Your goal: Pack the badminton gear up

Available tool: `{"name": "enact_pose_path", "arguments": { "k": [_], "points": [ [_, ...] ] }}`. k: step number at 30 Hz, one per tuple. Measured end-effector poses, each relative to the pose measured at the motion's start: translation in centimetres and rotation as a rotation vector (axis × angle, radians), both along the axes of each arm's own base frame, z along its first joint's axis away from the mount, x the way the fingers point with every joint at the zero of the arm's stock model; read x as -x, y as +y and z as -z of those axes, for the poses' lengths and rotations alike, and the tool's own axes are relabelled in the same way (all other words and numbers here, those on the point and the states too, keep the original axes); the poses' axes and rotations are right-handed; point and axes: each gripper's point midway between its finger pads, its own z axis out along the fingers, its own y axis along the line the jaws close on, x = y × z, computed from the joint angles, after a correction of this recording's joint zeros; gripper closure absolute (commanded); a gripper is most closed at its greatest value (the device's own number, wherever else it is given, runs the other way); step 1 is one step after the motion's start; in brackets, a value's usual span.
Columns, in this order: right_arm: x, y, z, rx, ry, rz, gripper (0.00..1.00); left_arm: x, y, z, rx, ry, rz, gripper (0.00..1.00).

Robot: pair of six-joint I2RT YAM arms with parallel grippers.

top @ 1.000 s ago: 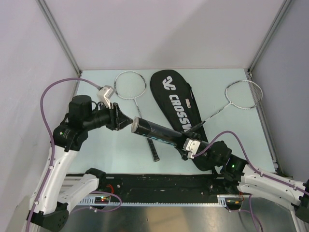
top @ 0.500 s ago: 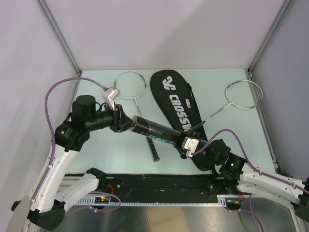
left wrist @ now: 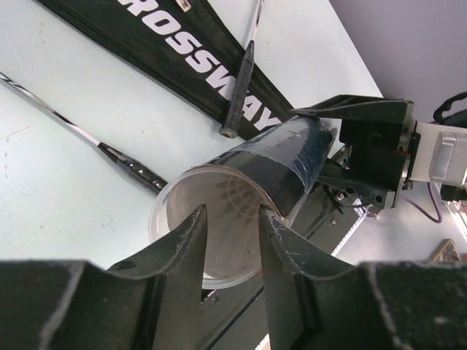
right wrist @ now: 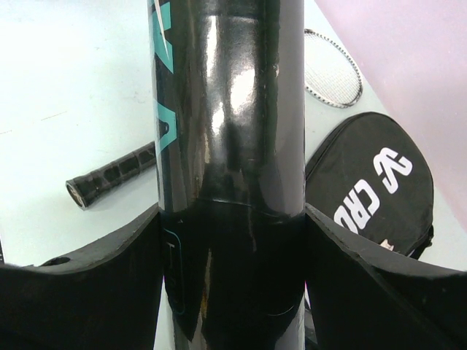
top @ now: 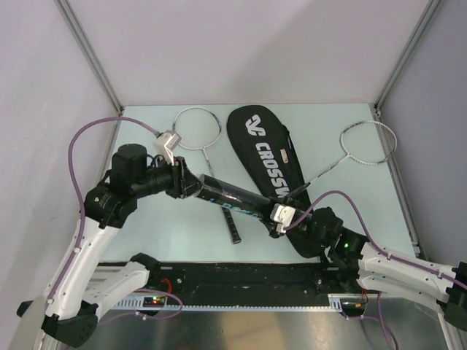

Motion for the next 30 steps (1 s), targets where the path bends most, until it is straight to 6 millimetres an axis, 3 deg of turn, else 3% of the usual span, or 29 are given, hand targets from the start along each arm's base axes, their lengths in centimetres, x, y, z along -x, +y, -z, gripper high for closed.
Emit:
{"name": "enact_pose_path", "arguments": {
  "k": [4,11,15,30],
  "points": [
    [0.1,0.2,-0.6,-0.02,-0.004,-0.009,0.95,-0.3,0.4,-1.0,0.008,-0.015,-0.043,0.56],
    [0.6,0.0,-2.5,-0.081,-0.029,-0.022,0.96,-0.8,1.4,-5.6,0.034,-0.124,-0.114,0.54],
    [0.7,-0.1,-3.1,-0.098,-0.037,-0.027,0.96,-0.9,2.2,-6.8,0.025,-0.156,-0.157,0.55],
    [0.9,-0.4,-4.0,-0.128,-0.052,-0.031,0.96,-0.7,2.6,-5.1,-0.019,-0.098,-0.166,0.65]
  ]
}}
